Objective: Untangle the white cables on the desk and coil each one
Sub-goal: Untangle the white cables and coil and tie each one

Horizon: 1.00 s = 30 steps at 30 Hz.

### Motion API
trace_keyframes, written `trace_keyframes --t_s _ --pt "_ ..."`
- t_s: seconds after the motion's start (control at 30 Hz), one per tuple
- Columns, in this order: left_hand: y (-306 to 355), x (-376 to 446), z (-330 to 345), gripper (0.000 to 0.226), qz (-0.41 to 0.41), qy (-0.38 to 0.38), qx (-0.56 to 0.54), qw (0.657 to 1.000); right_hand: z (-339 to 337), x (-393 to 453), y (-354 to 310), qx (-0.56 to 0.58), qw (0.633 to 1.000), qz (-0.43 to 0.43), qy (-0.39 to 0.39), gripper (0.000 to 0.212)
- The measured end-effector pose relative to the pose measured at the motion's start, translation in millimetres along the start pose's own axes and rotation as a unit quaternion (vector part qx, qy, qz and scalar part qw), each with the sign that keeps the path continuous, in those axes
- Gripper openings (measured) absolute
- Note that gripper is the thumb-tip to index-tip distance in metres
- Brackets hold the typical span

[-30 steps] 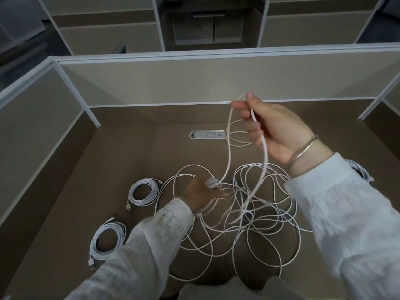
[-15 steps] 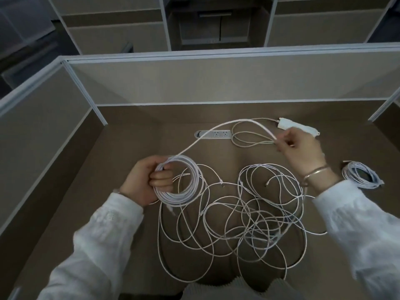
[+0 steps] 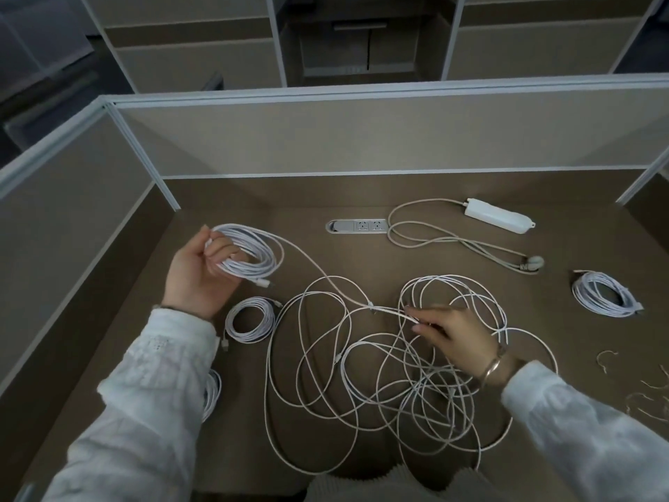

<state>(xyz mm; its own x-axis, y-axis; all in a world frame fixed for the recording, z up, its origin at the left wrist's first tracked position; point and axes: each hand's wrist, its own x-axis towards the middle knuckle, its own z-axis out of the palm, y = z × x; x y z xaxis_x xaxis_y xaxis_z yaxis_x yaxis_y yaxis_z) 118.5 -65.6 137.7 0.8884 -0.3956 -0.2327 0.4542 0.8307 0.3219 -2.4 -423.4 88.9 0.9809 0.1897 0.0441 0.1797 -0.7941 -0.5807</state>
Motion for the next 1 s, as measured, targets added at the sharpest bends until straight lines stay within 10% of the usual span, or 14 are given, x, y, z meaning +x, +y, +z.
trace_keyframes --t_s 0.57,1.0 --pt "-69 -4 42 0.028 0.072 0.062 0.433 0.897 -28 19 -108 0.102 0.990 -0.081 0.048 0.005" --pt "-117 -23 63 0.034 -0.232 -0.057 0.206 0.949 -23 46 -93 0.294 0.955 0.006 0.050 0.014"
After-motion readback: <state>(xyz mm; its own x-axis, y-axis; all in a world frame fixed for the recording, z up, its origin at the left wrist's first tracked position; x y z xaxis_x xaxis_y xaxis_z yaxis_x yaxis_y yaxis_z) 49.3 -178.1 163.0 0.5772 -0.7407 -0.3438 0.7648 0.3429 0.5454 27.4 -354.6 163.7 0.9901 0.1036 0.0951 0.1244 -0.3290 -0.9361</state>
